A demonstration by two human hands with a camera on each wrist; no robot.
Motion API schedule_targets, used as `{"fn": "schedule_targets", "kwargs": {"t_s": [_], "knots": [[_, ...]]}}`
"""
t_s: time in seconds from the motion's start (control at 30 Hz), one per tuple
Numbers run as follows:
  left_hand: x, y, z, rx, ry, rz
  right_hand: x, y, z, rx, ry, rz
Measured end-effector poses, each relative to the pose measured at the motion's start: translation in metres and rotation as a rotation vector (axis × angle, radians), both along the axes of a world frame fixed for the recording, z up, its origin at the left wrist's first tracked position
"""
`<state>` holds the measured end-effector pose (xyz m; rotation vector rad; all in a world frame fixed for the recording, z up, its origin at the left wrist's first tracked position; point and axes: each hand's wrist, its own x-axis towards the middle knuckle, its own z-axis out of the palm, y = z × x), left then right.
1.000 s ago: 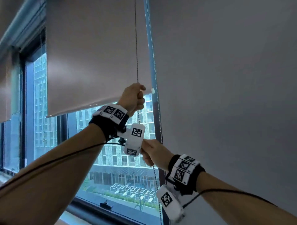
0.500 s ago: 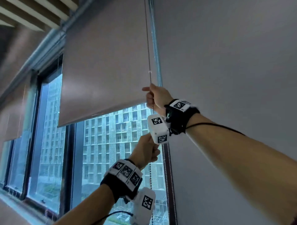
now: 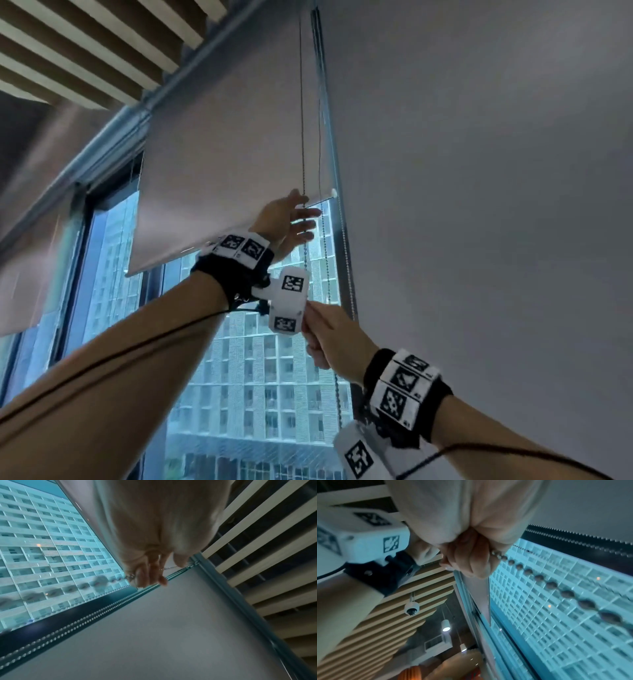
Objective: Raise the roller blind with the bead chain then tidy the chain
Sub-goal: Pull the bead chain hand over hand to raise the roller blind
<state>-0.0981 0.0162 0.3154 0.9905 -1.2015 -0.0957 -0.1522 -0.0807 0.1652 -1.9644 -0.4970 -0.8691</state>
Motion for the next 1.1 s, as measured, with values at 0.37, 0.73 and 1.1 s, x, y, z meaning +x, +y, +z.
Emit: {"fn": "schedule_targets", "kwargs": {"t_s": [0.37, 0.73, 1.1], "knots": [[0.014, -0.028, -0.100, -0.012, -0.284, 0.205, -0.012, -0.019, 0.108, 0.403, -0.007, 0.162], [0.031, -0.004, -0.078, 0.167, -0.255, 0.052, -0.003, 0.021, 0.131, 0.084, -0.244, -0.211], [-0.022, 0.002, 0.031, -0.070, -0.177, 0.191, -0.021, 0.000, 0.023, -0.111, -0.025, 0.022]]}}
